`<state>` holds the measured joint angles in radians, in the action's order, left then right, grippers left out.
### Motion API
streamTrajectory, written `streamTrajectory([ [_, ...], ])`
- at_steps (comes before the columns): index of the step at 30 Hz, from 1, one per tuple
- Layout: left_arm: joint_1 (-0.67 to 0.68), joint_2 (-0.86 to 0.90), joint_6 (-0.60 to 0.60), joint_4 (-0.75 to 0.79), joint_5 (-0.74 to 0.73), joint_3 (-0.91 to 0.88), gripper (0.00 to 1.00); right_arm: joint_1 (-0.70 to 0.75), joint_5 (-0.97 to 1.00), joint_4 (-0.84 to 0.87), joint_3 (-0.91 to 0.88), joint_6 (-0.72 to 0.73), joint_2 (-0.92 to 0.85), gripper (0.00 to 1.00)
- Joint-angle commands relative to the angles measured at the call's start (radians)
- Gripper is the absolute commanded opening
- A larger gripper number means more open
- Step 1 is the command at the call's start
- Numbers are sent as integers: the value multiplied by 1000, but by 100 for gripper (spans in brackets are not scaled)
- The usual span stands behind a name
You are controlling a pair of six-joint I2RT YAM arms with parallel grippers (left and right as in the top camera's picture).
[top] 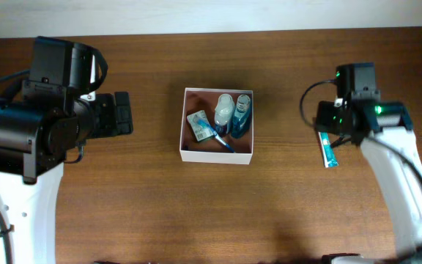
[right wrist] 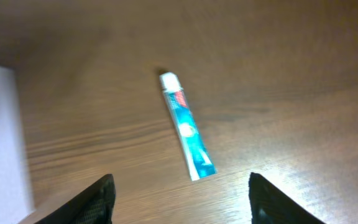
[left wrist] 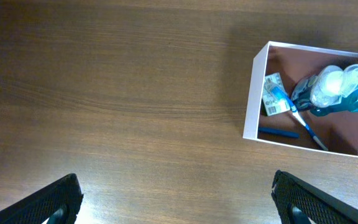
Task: Pack container
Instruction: 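Grasp the Colgate toothpaste tube with the right gripper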
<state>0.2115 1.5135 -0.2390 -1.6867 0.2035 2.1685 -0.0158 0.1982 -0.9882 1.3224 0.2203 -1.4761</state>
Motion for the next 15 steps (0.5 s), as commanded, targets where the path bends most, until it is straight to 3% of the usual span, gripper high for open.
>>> streamTrajectory([
  [1,-3,-6,12,-1,14,13,99,80,-23,19,-17,27,-161,64],
  [9,-3,-6,12,-1,14,13,99,108,-145,103,-17,-93,-433,71],
  [15,-3,-6,12,-1,14,13,99,111,-134,143,-17,-94,-507,66],
])
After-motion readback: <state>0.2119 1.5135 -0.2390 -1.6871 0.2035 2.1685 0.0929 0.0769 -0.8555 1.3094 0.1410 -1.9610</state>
